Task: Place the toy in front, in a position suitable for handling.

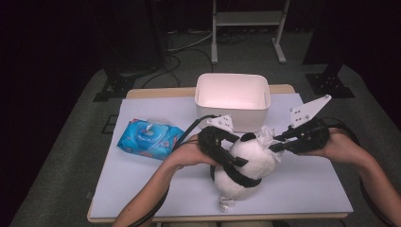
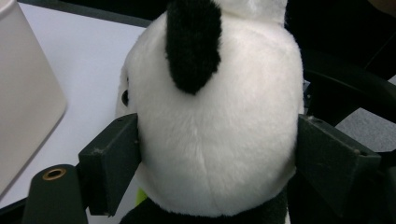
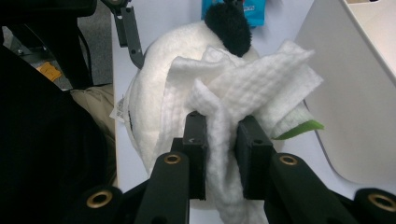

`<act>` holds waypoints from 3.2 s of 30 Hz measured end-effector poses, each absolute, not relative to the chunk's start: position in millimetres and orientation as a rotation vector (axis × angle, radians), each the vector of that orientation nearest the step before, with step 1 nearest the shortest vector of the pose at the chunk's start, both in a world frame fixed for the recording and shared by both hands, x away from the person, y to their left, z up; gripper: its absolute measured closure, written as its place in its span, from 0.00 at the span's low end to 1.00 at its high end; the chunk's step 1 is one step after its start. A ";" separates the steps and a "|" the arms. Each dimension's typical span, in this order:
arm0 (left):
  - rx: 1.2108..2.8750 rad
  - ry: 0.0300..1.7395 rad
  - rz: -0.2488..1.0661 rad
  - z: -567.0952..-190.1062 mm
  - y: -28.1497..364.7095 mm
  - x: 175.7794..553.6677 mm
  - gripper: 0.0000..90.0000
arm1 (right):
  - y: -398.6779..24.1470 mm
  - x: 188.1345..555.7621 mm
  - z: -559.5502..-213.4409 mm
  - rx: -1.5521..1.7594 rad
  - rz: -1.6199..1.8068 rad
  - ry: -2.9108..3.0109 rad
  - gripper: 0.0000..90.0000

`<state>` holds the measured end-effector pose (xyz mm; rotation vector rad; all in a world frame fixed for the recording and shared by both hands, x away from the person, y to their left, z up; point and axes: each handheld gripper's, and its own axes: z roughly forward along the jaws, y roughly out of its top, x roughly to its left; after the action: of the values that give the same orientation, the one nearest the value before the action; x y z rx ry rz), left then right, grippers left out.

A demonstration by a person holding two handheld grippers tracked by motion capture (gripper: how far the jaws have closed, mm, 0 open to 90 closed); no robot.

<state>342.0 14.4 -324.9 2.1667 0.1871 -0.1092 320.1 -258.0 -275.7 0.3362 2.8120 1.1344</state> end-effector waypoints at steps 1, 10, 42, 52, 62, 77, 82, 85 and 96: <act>2.182 0.186 -0.110 -326.8 14.3 342.1 0.16 | -258.7 320.5 -277.0 0.333 1.131 2.813 0.84; 2.168 0.182 -0.115 -334.0 14.8 343.2 0.25 | -262.7 321.7 -281.3 0.356 1.162 2.809 0.84; 2.199 0.161 -0.042 -321.4 24.0 344.4 0.33 | -245.6 323.7 -287.0 0.306 1.204 2.790 0.83; 2.182 0.180 -0.053 -323.7 29.9 346.2 0.33 | -247.3 325.6 -289.9 0.323 1.224 2.791 0.83; 2.177 0.187 -0.055 -323.9 31.9 347.7 0.33 | -260.1 324.5 -300.4 0.370 1.200 2.796 0.83; 2.164 0.180 -0.054 -324.7 36.0 345.0 0.33 | -247.1 325.5 -289.5 0.317 1.233 2.781 0.83; 2.153 0.200 -0.055 -325.2 40.8 345.5 0.33 | -251.4 326.6 -296.6 0.344 1.249 2.783 0.83; 2.153 0.200 -0.058 -325.5 42.2 346.3 0.33 | -257.4 326.7 -302.9 0.367 1.225 2.792 0.83; 2.187 0.173 -0.053 -324.4 26.2 343.9 0.33 | -250.3 325.0 -292.1 0.315 1.223 2.781 0.83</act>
<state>343.9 26.2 -324.4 2.1868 0.1733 -0.0533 325.0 -250.3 -292.1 0.3146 2.7809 1.2227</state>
